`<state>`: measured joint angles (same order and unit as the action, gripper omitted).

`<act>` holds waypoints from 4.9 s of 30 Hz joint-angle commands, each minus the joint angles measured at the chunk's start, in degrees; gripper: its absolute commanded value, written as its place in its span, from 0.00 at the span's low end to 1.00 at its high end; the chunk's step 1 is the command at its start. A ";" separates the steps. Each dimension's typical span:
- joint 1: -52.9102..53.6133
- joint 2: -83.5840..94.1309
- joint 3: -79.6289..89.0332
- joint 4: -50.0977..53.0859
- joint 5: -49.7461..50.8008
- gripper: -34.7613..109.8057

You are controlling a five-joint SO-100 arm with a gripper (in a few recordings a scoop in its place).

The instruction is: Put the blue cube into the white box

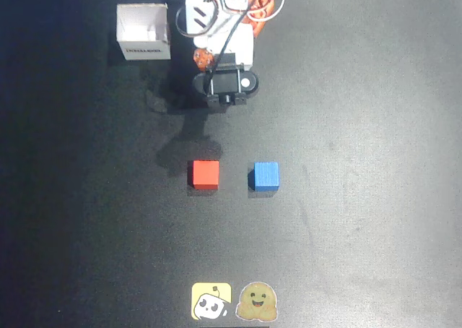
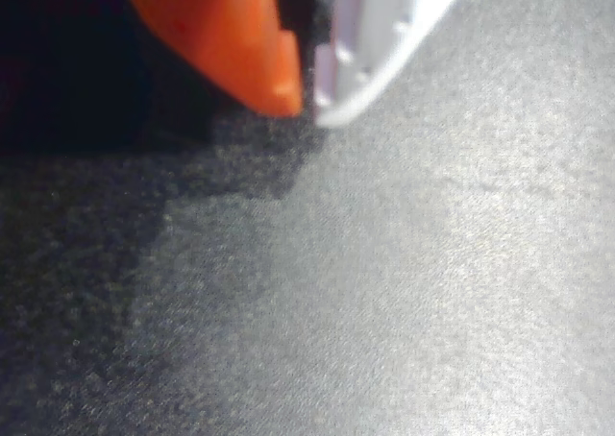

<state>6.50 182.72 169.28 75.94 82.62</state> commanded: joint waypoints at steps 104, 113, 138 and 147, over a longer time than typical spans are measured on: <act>-15.03 -87.71 -58.27 -19.95 21.71 0.24; -1.93 -70.14 -63.72 1.67 27.77 0.24; 60.47 -61.87 -66.01 24.43 7.29 0.24; 66.18 -61.70 -61.96 26.10 4.22 0.24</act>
<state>71.98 119.27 107.23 98.09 86.84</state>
